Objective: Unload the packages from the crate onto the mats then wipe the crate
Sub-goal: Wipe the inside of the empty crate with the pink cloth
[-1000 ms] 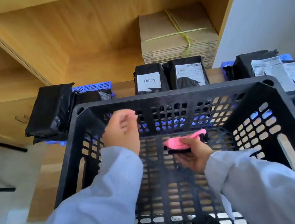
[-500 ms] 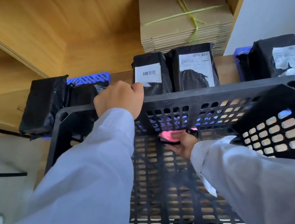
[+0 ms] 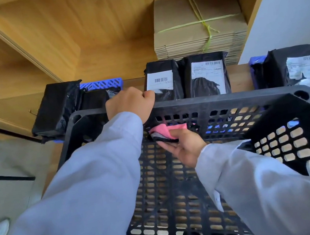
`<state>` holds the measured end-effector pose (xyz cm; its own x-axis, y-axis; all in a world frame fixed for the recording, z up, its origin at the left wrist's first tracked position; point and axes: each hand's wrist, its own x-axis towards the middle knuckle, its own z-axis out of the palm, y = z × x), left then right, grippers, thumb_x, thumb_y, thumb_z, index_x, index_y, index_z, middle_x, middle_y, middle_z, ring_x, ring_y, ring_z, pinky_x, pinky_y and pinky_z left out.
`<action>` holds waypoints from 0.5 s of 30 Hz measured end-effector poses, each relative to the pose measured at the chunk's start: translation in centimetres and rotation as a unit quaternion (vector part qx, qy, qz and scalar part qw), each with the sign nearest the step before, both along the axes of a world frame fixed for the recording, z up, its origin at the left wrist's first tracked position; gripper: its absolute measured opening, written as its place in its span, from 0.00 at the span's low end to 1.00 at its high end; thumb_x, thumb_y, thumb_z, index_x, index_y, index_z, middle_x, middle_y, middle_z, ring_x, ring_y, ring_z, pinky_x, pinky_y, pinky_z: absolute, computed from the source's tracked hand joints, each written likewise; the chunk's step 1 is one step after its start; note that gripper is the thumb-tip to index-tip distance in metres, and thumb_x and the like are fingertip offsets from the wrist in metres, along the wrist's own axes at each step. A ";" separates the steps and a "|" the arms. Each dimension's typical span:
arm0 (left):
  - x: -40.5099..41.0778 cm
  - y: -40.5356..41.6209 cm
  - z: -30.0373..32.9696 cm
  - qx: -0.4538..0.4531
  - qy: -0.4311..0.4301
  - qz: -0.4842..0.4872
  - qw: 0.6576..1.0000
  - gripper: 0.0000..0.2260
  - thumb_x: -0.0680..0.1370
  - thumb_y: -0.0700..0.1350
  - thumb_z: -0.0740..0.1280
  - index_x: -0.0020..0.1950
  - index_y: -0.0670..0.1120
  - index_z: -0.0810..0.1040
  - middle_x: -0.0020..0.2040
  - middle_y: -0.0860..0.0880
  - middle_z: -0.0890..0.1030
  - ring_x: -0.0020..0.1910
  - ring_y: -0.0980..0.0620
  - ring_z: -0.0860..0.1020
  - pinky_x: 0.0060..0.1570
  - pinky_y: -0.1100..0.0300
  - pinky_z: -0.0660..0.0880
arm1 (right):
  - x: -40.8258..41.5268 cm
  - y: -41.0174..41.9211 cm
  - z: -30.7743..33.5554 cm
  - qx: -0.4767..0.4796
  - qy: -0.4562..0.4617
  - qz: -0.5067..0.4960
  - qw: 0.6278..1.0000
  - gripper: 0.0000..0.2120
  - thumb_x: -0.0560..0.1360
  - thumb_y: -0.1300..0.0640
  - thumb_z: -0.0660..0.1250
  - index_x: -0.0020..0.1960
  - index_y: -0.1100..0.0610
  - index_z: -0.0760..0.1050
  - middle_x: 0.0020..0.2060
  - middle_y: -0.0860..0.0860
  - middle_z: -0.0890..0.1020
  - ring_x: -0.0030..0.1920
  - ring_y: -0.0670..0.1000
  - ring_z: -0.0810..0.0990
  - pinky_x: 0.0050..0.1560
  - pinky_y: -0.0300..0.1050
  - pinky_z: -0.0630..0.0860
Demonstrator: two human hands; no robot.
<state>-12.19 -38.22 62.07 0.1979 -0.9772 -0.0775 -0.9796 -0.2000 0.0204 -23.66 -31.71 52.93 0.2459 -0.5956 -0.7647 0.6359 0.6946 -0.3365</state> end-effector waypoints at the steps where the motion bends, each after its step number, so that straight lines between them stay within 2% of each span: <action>1: 0.1 -0.1 -0.1 -0.001 -0.001 0.001 1.000 0.22 0.77 0.53 0.52 0.31 0.43 0.75 0.29 0.47 0.73 0.27 0.49 0.68 0.30 0.60 0.61 | -0.2 0.1 1.1 -0.010 0.001 0.002 1.000 0.09 0.78 0.68 0.64 0.57 0.70 0.76 0.52 0.63 0.84 0.49 0.58 0.85 0.46 0.47 0.83; 6: 0.2 -0.2 -0.3 -0.007 0.002 0.001 1.000 0.21 0.77 0.53 0.53 0.35 0.43 0.79 0.29 0.47 0.71 0.26 0.50 0.66 0.29 0.60 0.58 | -1.4 0.8 5.7 -0.084 0.004 -0.022 0.996 0.10 0.79 0.68 0.63 0.58 0.71 0.75 0.52 0.64 0.84 0.49 0.58 0.86 0.49 0.50 0.84; 11: 0.2 -0.3 -0.3 -0.008 0.009 0.001 1.000 0.21 0.77 0.53 0.53 0.36 0.44 0.79 0.29 0.47 0.74 0.28 0.49 0.68 0.30 0.60 0.59 | -3.0 1.9 8.5 -0.147 0.065 -0.053 0.986 0.11 0.78 0.69 0.65 0.58 0.74 0.74 0.52 0.66 0.83 0.49 0.60 0.86 0.50 0.54 0.83; 13: 0.4 -0.1 -0.4 -0.006 0.019 -0.002 1.000 0.22 0.76 0.54 0.52 0.36 0.44 0.79 0.30 0.47 0.77 0.30 0.47 0.73 0.32 0.59 0.65 | -4.3 1.8 9.9 -0.194 0.094 -0.087 0.973 0.07 0.78 0.70 0.65 0.55 0.68 0.76 0.53 0.64 0.84 0.51 0.60 0.85 0.52 0.55 0.83; 15: 0.4 -0.1 -0.6 -0.002 0.034 -0.002 0.999 0.23 0.76 0.55 0.51 0.36 0.44 0.80 0.32 0.46 0.82 0.34 0.45 0.78 0.38 0.57 0.71 | -6.4 0.9 11.2 -0.241 0.097 -0.136 0.956 0.09 0.77 0.70 0.66 0.55 0.62 0.76 0.55 0.60 0.84 0.55 0.58 0.84 0.56 0.56 0.81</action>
<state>-11.77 -38.31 61.50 0.1887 -0.9782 -0.0864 -0.9766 -0.1961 0.0878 -30.08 -30.83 64.13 -0.0877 -0.9122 -0.4003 0.6639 0.2460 -0.7062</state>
